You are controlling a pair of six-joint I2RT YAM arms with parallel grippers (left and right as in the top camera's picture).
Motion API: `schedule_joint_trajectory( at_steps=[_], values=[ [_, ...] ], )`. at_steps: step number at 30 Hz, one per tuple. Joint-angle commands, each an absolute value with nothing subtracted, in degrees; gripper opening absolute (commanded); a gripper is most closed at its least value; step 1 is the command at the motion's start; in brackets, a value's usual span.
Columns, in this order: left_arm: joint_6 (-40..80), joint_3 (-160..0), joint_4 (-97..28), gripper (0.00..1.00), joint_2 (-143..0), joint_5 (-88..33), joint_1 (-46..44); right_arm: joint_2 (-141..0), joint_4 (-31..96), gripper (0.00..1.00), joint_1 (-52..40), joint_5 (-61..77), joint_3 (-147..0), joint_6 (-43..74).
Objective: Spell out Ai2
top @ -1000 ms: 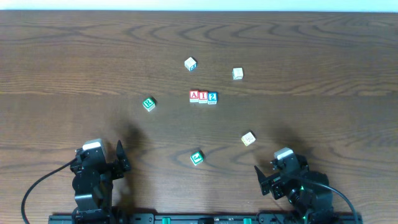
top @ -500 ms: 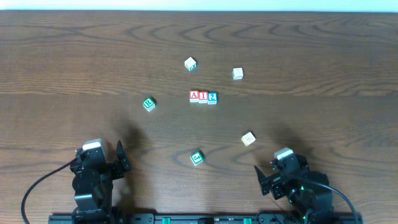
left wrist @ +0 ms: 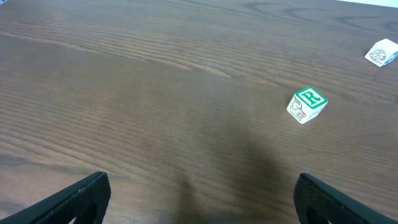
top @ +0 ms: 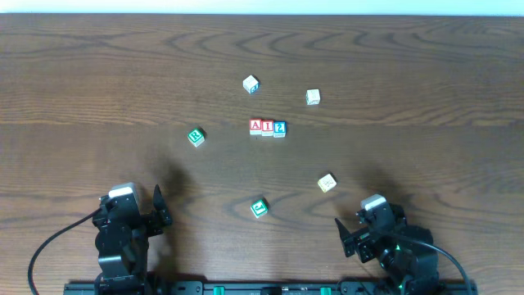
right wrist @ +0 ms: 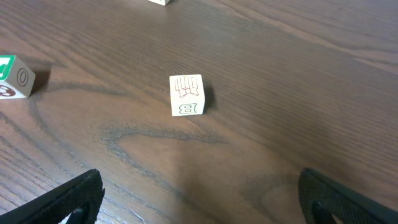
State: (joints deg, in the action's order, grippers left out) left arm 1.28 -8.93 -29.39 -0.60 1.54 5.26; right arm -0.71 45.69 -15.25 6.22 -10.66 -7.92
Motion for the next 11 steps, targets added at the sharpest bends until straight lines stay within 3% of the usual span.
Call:
schedule_joint_trajectory(
  at_steps=[1, 11],
  values=[
    [0.64, -8.01, -29.26, 0.95, -0.30, 1.91, 5.61, -0.32, 45.71, 0.99, -15.03, 6.87, -10.09, -7.11],
    [0.64, -8.01, -29.26, 0.96, -0.30, 1.91, 5.61, -0.32, 45.71, 0.99, -15.03, 6.90, -10.09, -7.14]
  ],
)
